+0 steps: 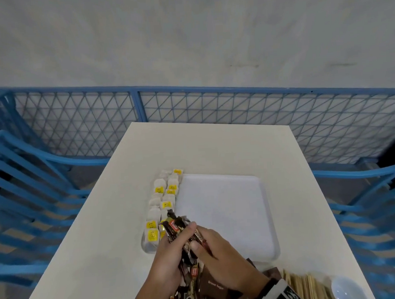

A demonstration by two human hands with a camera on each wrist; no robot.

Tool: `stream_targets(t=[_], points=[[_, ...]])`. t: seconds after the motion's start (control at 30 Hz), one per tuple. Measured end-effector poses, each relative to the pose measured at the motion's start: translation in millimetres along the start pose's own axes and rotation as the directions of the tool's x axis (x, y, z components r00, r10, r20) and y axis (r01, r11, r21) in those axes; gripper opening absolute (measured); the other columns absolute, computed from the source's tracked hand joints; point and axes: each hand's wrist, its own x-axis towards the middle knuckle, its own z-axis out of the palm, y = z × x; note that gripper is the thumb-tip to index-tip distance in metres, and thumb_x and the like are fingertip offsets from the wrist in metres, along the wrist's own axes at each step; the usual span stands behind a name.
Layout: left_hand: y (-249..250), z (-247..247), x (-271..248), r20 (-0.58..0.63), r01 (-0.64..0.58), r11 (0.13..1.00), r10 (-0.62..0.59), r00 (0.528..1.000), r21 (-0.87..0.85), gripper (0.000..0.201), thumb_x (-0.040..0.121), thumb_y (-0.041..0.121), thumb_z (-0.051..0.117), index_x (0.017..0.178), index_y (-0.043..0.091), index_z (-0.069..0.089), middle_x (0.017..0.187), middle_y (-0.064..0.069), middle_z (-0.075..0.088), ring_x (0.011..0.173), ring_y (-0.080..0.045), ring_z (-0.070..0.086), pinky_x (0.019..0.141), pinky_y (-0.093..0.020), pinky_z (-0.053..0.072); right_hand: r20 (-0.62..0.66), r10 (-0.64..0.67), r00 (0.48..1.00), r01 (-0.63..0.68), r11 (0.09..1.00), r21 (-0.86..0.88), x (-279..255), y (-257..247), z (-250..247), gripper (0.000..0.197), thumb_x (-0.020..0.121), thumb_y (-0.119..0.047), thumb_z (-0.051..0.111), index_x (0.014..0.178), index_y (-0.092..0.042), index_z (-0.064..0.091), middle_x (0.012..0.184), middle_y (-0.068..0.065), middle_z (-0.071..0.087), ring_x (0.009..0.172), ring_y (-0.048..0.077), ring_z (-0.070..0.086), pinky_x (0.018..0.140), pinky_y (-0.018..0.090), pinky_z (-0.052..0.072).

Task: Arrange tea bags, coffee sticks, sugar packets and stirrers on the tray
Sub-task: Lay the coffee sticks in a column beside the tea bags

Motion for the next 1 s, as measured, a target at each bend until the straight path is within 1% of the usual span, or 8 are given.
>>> stream_targets(t=[0.1, 0.3, 0.43, 0.63, 0.73, 0.83, 0.93, 1.0], points=[[3.6, 3.6, -3.8, 0.028, 0.017, 0.996, -0.015, 0.999, -0.083, 0.035, 0.082, 0.02, 0.064, 0.114, 0.006, 0.062, 0.1, -0.018, 0.072, 0.088, -0.029, 0.071, 0.06, -0.031, 0.056, -0.045, 0.117, 0.992, -0.107, 0.977, 0.183, -0.9, -1.0, -11.5, 0.024, 0.096, -0.037, 0.042, 0.119, -0.036, 0.05, 0.096, -0.019, 0.055, 0.08, -0.018, 0.051, 0.071, 0.004, 0.038], [8.4, 5.0, -7.0, 0.086, 0.013, 0.991, -0.002, 0.996, -0.135, 0.044, 0.075, 0.024, 0.064, 0.113, 0.004, 0.062, 0.105, -0.023, 0.069, 0.091, -0.032, 0.07, 0.066, -0.037, 0.056, -0.051, 0.205, 0.978, -0.17, 0.908, 0.384, 5.5, 2.6, -15.4, 0.012, 0.09, -0.029, 0.059, 0.097, -0.021, 0.06, 0.083, 0.001, 0.065, 0.057, 0.007, 0.059, 0.058, 0.021, 0.047], [9.5, 2.2, -2.8, 0.043, -0.06, 0.992, 0.065, 0.997, -0.115, 0.04, 0.07, 0.021, 0.067, 0.107, 0.005, 0.062, 0.094, -0.02, 0.071, 0.082, -0.033, 0.07, 0.06, -0.038, 0.056, -0.026, 0.253, 0.967, -0.204, 0.834, 0.513, 12.2, 3.0, -17.2, 0.009, 0.09, -0.019, 0.06, 0.088, -0.011, 0.056, 0.059, -0.004, 0.062, 0.051, 0.016, 0.06, 0.053, 0.023, 0.049], [12.5, -9.0, 7.0, -0.043, -0.122, 0.989, 0.119, 0.992, -0.081, 0.037, 0.069, 0.013, 0.068, 0.103, 0.0, 0.063, 0.092, -0.02, 0.071, 0.08, -0.03, 0.07, 0.065, -0.037, 0.055, -0.108, 0.251, 0.962, -0.171, 0.86, 0.481, 21.0, 1.2, -24.2, 0.007, 0.086, -0.013, 0.065, 0.086, -0.006, 0.063, 0.07, -0.004, 0.063, 0.053, 0.012, 0.057, 0.051, 0.021, 0.045], [20.7, -20.4, 12.1, -0.115, -0.132, 0.988, 0.123, 0.986, -0.077, 0.017, 0.078, 0.004, 0.065, 0.095, 0.005, 0.067, 0.077, -0.013, 0.072, 0.069, -0.023, 0.07, 0.06, -0.033, 0.058, -0.205, 0.265, 0.942, -0.149, 0.88, 0.452, 23.7, 3.9, -28.7, 0.006, 0.083, -0.013, 0.068, 0.087, -0.01, 0.065, 0.07, -0.007, 0.063, 0.056, 0.005, 0.052, 0.055, 0.016, 0.042], [31.9, -37.1, 17.3, -0.195, -0.215, 0.967, 0.239, 0.951, 0.138, 0.013, 0.081, 0.005, 0.068, 0.094, 0.007, 0.069, 0.076, -0.007, 0.073, 0.076, -0.023, 0.068, 0.07, -0.033, 0.053, -0.288, 0.285, 0.914, -0.141, 0.89, 0.433, 26.3, 8.2, -36.7, 0.012, 0.079, -0.008, 0.071, 0.084, -0.018, 0.069, 0.076, -0.004, 0.062, 0.065, 0.007, 0.051, 0.062, 0.013, 0.043], [42.6, -38.6, 14.4, -0.091, -0.295, 0.887, 0.347, 0.933, 0.355, 0.012, 0.08, 0.01, 0.071, 0.092, 0.013, 0.069, 0.081, -0.005, 0.072, 0.081, -0.021, 0.066, 0.063, -0.024, 0.049, -0.285, 0.243, 0.927, -0.147, 0.936, 0.319, 29.6, 7.0, -38.8, 0.019, 0.081, -0.009, 0.069, 0.083, -0.028, 0.07, 0.092, -0.003, 0.063, 0.073, 0.005, 0.054, 0.068, 0.011, 0.043], [47.9, -30.1, 10.8, 0.011, -0.33, 0.848, 0.358, 0.934, 0.415, 0.013, 0.08, 0.011, 0.071, 0.09, 0.018, 0.067, 0.078, -0.004, 0.071, 0.072, -0.016, 0.063, 0.057, -0.021, 0.049, -0.204, 0.179, 0.963, -0.134, 0.967, 0.215, 31.9, 3.7, -37.2, 0.018, 0.086, -0.015, 0.064, 0.087, -0.033, 0.066, 0.101, -0.007, 0.061, 0.089, 0.001, 0.058, 0.079, 0.014, 0.045]])
